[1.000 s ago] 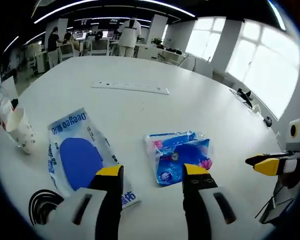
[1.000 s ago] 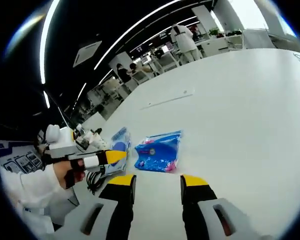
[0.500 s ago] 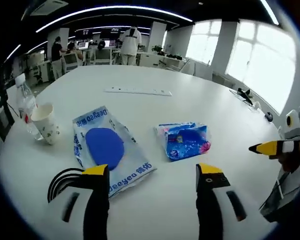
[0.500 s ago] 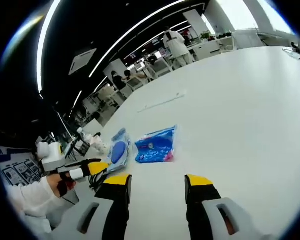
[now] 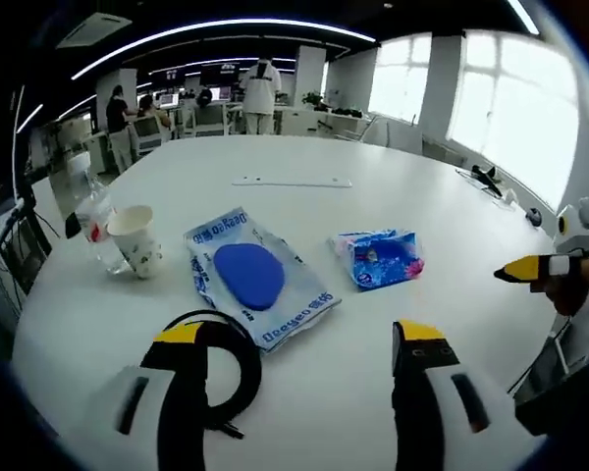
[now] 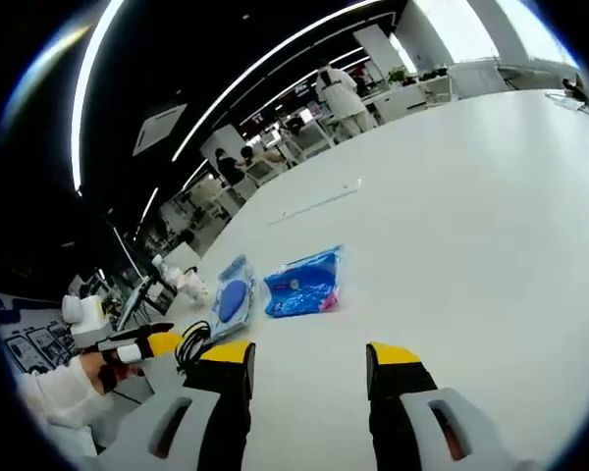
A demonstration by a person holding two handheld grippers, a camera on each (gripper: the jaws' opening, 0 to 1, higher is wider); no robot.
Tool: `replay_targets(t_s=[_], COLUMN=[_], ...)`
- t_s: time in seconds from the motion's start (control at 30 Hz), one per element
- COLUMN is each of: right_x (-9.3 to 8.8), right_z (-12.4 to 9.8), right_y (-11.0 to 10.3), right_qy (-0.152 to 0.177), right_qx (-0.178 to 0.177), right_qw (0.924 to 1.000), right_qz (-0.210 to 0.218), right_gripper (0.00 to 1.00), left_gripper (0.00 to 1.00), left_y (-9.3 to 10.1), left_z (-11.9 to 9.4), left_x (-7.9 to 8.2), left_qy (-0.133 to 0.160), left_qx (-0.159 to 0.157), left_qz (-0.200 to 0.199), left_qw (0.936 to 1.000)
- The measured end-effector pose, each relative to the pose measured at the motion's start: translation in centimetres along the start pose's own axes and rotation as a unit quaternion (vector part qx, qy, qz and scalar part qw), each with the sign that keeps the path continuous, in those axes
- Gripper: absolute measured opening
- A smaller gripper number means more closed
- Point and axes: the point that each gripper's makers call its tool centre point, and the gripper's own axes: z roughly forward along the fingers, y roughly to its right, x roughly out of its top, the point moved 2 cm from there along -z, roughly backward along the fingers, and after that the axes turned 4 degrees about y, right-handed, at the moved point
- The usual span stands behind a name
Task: Arrange the tabletop items into an orderly group along one side of the table until the central work area is clear of visible clutter.
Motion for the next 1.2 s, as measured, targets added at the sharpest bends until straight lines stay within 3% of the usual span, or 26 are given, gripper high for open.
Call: replay_targets(t_s=[0.37,0.63,0.93,1.2], right_x=[-1.1,-1.6,-1.0,-1.7], right_z=[1.1,2.0,2.4,1.8], right_y=[-1.1,-1.9,-2.1,-1.5], right_qy=[-0.020,-0.034,-0.037,-0.050], right_qx=[0.016,0.028,0.032,0.026], right_qw=[0.9997,0.9990,0.9987,0.9984], right_qz=[-0.001,-0.004,-0.010,-0.007], right_gripper=[0.45,0.44,0.44,0.43], left_gripper=[0.81,0.81,0.81,0.81], left_y=[-3.1,-5.2,-5.5,-5.7], left_z=[-3.0,-4.3,-4.3,-4.0], left_x=[-2.1,-3.8,-4.0,-4.4], left_qy=[-0.011,-0.017,-0.013,-0.023], left_qx=[0.033,0.055,0.060,0.062], left_qz=[-0.002,-0.032,-0.044,-0.047], left_qw=[0.9994,0.9978,0.9972,0.9967])
